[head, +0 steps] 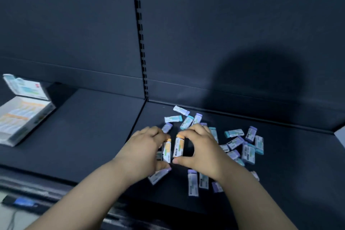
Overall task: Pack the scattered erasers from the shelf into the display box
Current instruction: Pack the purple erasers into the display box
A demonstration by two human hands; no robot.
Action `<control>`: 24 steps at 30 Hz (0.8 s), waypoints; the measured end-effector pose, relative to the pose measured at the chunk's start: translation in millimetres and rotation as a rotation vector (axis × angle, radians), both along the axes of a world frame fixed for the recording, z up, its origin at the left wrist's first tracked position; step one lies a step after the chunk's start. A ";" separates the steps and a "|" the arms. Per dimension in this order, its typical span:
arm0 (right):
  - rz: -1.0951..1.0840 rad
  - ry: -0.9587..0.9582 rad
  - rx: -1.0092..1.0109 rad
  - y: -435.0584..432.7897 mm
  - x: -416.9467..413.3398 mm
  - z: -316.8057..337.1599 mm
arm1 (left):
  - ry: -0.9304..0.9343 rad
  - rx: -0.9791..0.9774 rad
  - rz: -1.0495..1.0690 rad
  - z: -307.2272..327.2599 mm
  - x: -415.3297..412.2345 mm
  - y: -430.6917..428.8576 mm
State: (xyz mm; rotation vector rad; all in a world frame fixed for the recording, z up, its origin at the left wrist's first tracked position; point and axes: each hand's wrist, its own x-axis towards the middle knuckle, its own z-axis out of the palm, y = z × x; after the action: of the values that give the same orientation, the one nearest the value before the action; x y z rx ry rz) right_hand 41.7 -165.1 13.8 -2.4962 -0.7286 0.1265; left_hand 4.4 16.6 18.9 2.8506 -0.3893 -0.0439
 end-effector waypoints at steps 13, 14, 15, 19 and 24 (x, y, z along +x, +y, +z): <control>-0.058 0.039 0.014 217.5 -42.3 7.5 | -0.156 -0.011 -0.055 -5.4 -21.3 218.8; -0.062 0.047 0.024 238.7 -45.3 7.9 | -0.158 -0.022 -0.050 -3.7 -22.3 239.9; -0.064 0.057 0.024 257.0 -47.5 8.5 | -0.157 -0.032 -0.049 -2.1 -23.7 258.4; -0.065 0.060 0.007 306.3 -56.8 13.0 | -0.149 -0.047 -0.036 -1.3 -29.6 313.1; -0.038 0.048 0.020 340.5 -54.0 16.4 | -0.148 -0.068 -0.008 -3.2 -33.1 345.6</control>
State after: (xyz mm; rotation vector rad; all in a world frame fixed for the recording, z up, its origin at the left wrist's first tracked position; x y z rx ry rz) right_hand -12.3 175.4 30.1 -2.4777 -0.6591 0.1639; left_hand -28.7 362.2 15.6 2.7939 -0.4234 0.1766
